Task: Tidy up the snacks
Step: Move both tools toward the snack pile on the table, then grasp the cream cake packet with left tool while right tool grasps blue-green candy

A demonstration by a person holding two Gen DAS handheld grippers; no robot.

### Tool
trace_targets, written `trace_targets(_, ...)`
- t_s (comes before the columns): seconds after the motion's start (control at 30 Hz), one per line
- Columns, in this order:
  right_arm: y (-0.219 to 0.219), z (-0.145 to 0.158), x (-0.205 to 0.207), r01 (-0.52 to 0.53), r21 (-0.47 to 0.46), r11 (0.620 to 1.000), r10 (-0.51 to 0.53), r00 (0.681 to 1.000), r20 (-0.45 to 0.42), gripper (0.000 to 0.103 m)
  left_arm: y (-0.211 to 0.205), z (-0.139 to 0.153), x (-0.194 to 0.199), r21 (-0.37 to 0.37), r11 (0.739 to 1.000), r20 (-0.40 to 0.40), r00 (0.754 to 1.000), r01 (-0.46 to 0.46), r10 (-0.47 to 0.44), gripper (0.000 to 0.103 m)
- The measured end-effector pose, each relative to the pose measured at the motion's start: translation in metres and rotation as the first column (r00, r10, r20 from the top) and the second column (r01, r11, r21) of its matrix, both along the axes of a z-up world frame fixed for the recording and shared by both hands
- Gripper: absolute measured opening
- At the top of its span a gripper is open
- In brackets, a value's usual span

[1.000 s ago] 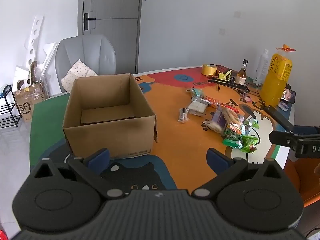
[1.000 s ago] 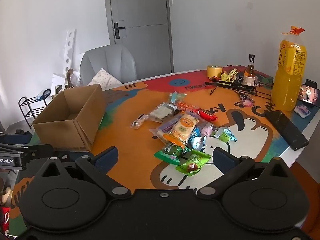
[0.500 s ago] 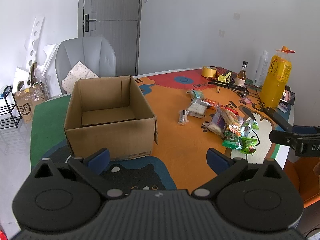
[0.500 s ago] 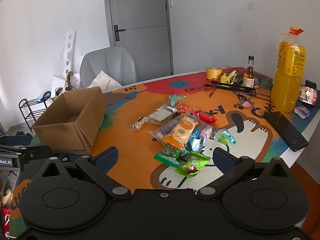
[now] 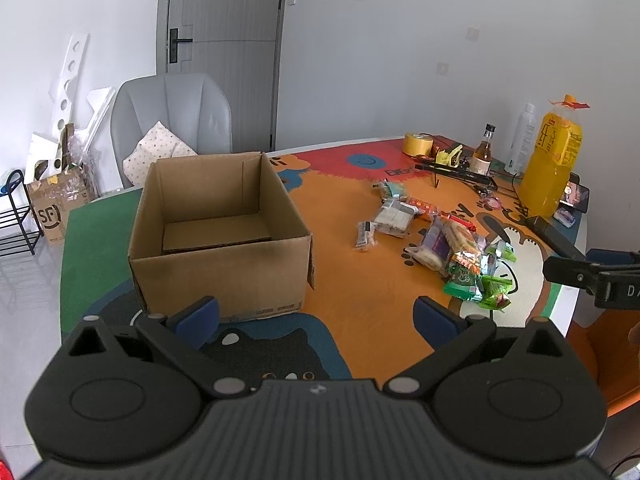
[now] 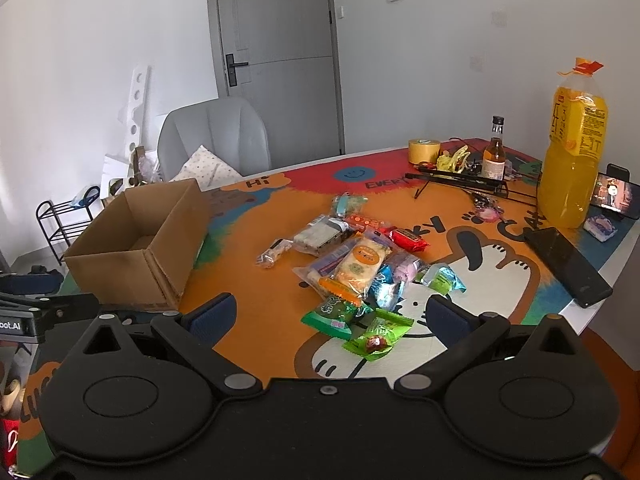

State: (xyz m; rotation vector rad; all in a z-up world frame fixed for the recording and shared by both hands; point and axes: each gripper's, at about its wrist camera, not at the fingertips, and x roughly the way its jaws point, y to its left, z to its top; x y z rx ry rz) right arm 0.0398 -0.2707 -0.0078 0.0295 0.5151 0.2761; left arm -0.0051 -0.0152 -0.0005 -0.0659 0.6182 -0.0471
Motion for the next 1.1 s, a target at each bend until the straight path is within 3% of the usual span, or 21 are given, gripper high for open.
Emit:
trace_targets(0.4, -0.004, -0.003, 0.005, -0.011, 0.025, 1.0, 0.011, 1.0, -0.007, 0.103, -0.007, -0.001, 0.004, -0.009, 1.0, 0.006, 1.0, 0.007, -0.007, 0.103)
trace_targets(0.67, -0.014, -0.01, 0.015, -0.008, 0.036, 0.999, 0.008, 1.0, -0.022, 0.103, -0.014, -0.004, 0.02, -0.053, 0.999, 0.012, 1.0, 0.011, -0.011, 0.103)
trace_targets(1.1, -0.032, -0.005, 0.034, -0.01, 0.03, 0.999, 0.01, 1.0, 0.018, 0.103, -0.032, -0.002, 0.035, -0.026, 1.0, 0.057, 0.998, 0.006, -0.005, 0.102)
